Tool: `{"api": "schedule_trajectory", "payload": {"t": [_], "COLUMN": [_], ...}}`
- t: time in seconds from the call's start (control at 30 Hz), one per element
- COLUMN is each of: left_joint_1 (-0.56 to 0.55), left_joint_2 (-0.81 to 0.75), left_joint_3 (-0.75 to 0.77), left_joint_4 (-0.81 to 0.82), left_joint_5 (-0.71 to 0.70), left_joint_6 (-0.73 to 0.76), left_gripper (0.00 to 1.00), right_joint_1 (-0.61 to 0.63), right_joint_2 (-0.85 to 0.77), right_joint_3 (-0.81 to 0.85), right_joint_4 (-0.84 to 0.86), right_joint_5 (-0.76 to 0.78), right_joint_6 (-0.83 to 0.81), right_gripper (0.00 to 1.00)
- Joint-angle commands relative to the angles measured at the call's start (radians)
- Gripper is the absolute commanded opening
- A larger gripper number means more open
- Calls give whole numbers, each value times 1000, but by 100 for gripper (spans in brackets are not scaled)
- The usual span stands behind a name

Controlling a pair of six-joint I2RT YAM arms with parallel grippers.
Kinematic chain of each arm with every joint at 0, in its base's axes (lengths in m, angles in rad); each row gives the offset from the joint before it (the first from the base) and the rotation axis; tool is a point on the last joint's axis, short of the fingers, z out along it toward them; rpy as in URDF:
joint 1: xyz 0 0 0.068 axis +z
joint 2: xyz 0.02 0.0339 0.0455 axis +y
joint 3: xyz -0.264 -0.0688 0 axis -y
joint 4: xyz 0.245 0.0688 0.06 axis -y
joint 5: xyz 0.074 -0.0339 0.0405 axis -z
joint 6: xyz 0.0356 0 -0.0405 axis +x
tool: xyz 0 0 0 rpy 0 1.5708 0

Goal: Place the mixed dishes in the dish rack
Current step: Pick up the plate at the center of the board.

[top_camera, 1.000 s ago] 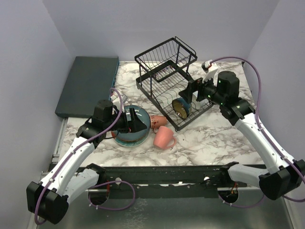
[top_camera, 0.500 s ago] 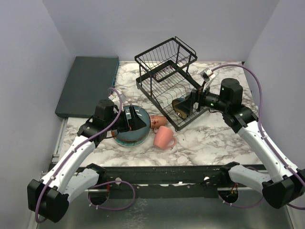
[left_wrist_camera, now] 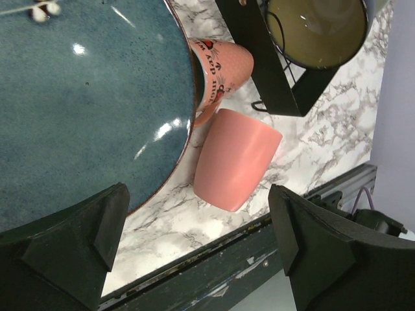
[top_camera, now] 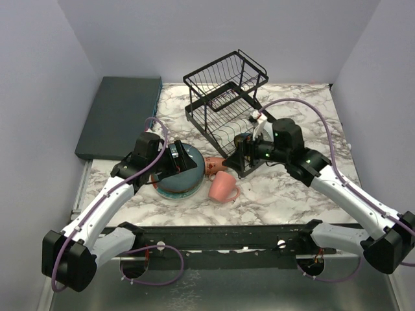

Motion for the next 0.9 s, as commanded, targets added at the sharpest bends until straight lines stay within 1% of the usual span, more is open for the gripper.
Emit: {"api": "schedule_trajectory", "payload": {"t": [0.0,0.13,0.27,0.33,0.53,0.67,0.87], "left_joint_1": [0,0,0,0,0,1,9], "left_joint_2": [3,4,3,-1,-25,-51,-40], "left_joint_3": [31,19,10,15,60,85,118], "left_joint_4": [-3,-3,-15,-41,-138,-191,-281], "left_joint_5": [-84,-115,-164,-214,-390,-485,-611], "left_joint_6": [-32,-56,-74,-82,-86,-85,-83], "left_gripper": [96,94,92,91,91,91,92], "right_joint_1": [72,132,164,185,239,263,278], "right_joint_2": [73,141,198,235,376,474,555], "right_joint_3": [21,53,78,94,170,233,297], "right_joint_4": [-33,-40,-37,-39,-49,-64,-50], "right_joint_5": [206,302,375,418,529,571,611], "right_joint_6": [-1,-17,-25,-32,-59,-73,-89], "right_gripper": [82,78,72,70,69,67,63]}}
